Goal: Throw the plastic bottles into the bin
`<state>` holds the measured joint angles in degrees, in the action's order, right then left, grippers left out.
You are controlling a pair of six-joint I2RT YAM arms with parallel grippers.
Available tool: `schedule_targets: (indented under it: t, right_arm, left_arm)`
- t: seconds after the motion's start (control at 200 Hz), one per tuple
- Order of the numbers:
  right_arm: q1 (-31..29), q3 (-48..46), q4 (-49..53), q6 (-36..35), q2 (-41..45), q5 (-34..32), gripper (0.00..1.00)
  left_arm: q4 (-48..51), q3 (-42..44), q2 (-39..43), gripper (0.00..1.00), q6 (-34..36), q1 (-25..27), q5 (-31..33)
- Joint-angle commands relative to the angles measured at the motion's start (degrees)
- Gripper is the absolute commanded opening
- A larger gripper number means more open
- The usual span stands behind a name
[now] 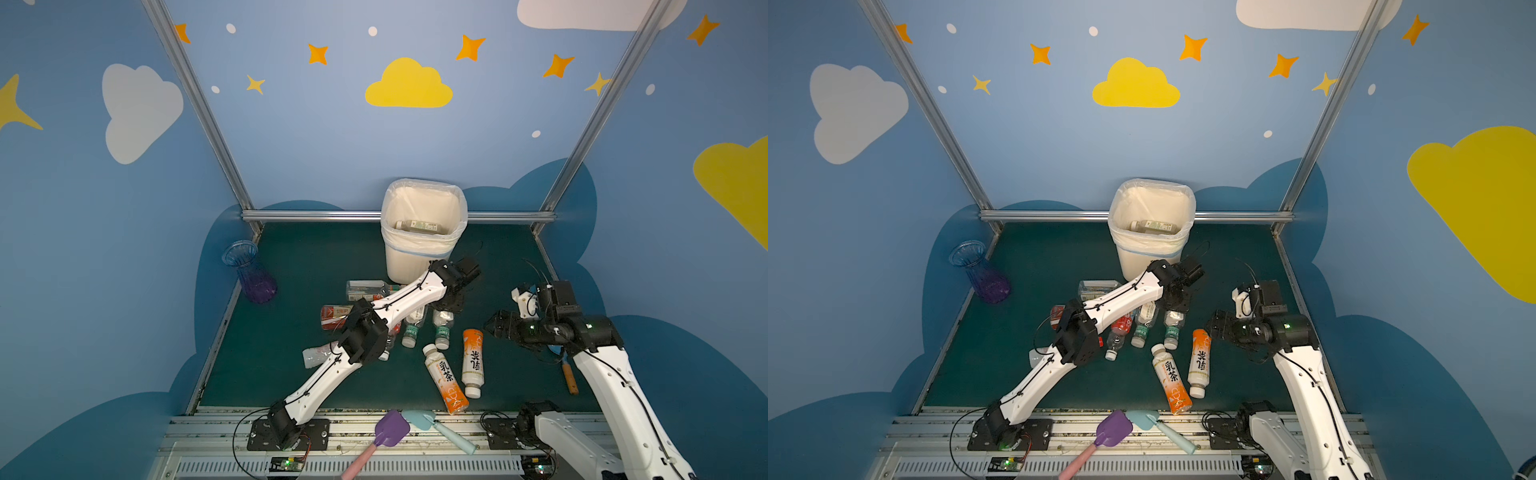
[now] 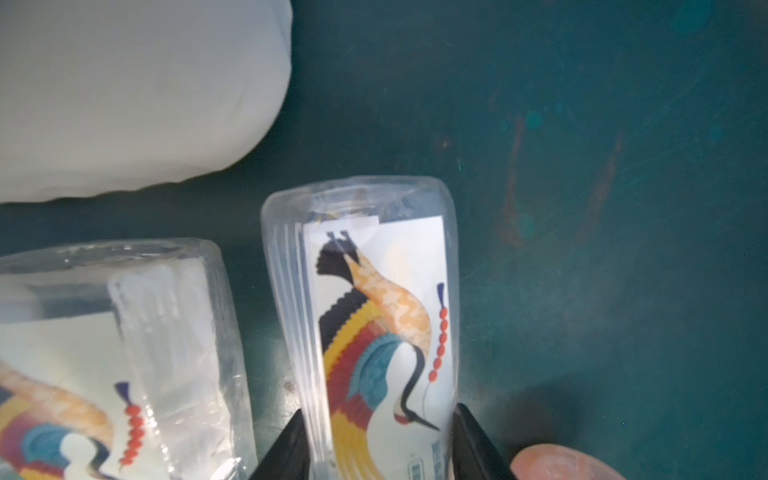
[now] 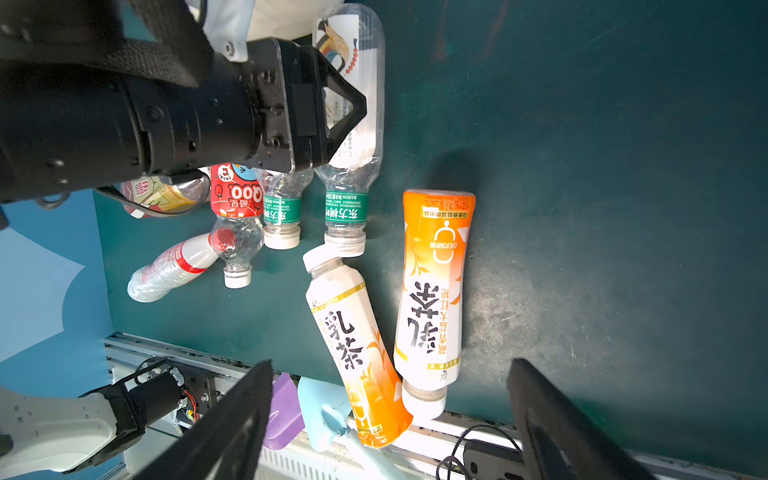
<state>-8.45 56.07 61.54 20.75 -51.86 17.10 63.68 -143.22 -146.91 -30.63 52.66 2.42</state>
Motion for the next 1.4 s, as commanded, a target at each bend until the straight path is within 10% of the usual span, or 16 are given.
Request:
schedule_targets:
  t: [0.0,0.976,1.397]
  right_arm:
    - [0.17,1.65,0.86,0.5,1.26,-0.73,0.89]
    - [1.44,4.57,3.08,-0.22,6.07,-16.75,0.89]
    - [1.92,5.45,11.29,-10.28,-4.73,3.37,0.82]
  left_arm:
    - [0.43,-1.64,1.27,0.49,3.57,1.01,-1.03]
    - [1.14,-9.57,17.76,0.5,13.5,3.61,-4.27]
    - [4.23,7.92,33.17,0.52,15.17,-0.79,1.25]
